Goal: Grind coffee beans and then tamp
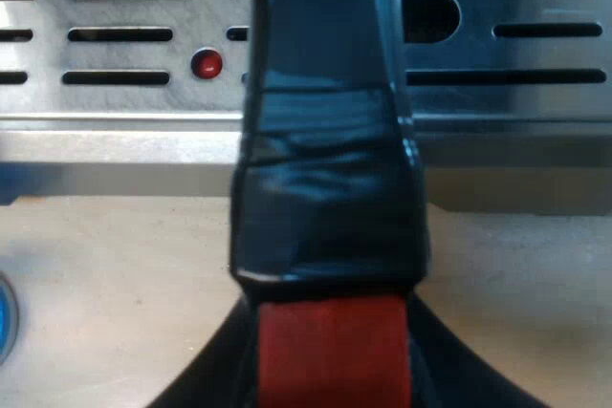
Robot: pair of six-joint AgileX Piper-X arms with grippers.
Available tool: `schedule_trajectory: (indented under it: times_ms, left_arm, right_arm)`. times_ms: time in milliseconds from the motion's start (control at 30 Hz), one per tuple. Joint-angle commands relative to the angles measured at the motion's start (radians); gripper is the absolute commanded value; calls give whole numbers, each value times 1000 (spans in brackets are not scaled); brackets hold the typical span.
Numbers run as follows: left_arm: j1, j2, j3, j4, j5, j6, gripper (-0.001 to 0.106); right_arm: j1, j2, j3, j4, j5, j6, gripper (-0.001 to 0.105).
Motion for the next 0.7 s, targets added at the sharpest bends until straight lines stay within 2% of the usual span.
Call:
schedule_trajectory:
  times_ms: [33,233,367,700]
  left_arm:
    - [-4,-6,-4,-18,7,-5,64]
    - [-4,-6,-4,-18,7,-5,64]
    - [-4,-6,-4,-18,7,-5,64]
    - [-4,-6,-4,-18,7,-5,64]
  right_arm:
    - [30,-6,-4,30,-1,12,0]
    - [64,-10,-4,84,53,58,0]
    - [93,-36,6,86,107,64,0]
    - [106,-134,73,86,118,80,0]
